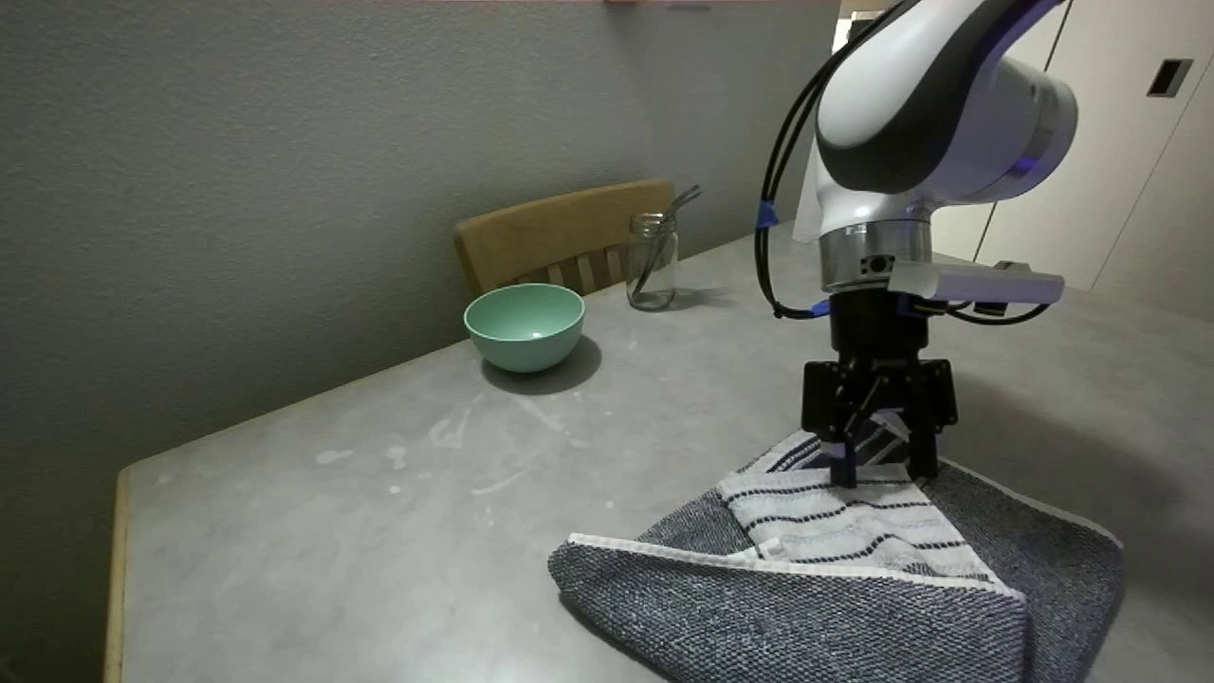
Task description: Unfold the grey towel on the table.
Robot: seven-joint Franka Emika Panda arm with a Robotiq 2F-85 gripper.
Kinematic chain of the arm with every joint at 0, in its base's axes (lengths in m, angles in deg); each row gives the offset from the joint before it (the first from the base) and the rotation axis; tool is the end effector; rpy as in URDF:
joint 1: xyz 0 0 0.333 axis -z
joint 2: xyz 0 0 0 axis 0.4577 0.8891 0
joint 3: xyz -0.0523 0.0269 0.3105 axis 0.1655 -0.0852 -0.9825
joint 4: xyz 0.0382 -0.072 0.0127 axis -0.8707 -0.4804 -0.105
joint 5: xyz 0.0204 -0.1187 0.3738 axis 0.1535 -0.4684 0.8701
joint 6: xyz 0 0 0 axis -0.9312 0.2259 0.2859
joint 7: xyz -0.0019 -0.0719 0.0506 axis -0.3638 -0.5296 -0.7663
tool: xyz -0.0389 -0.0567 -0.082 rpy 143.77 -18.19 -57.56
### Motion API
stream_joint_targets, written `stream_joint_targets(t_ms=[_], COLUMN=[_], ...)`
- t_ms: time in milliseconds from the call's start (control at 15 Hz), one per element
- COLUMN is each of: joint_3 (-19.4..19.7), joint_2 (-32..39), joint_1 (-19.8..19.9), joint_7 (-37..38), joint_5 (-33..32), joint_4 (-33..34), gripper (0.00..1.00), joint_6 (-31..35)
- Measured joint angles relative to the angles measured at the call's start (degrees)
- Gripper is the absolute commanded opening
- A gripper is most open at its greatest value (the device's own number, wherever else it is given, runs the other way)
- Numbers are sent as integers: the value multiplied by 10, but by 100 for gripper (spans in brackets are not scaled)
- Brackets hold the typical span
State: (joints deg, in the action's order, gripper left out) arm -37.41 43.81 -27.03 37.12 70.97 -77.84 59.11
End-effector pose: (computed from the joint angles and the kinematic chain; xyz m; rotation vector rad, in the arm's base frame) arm 0.5406 0.0466 0.1343 -2.7294 0.4040 0.7061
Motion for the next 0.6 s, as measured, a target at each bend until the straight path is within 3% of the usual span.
stream_joint_targets(t_ms=[600], joint_3=[-5], joint_2=[0], joint_1=[1], joint_7=[-53], joint_5=[2], joint_4=[0], gripper=[100], joint_6=[11])
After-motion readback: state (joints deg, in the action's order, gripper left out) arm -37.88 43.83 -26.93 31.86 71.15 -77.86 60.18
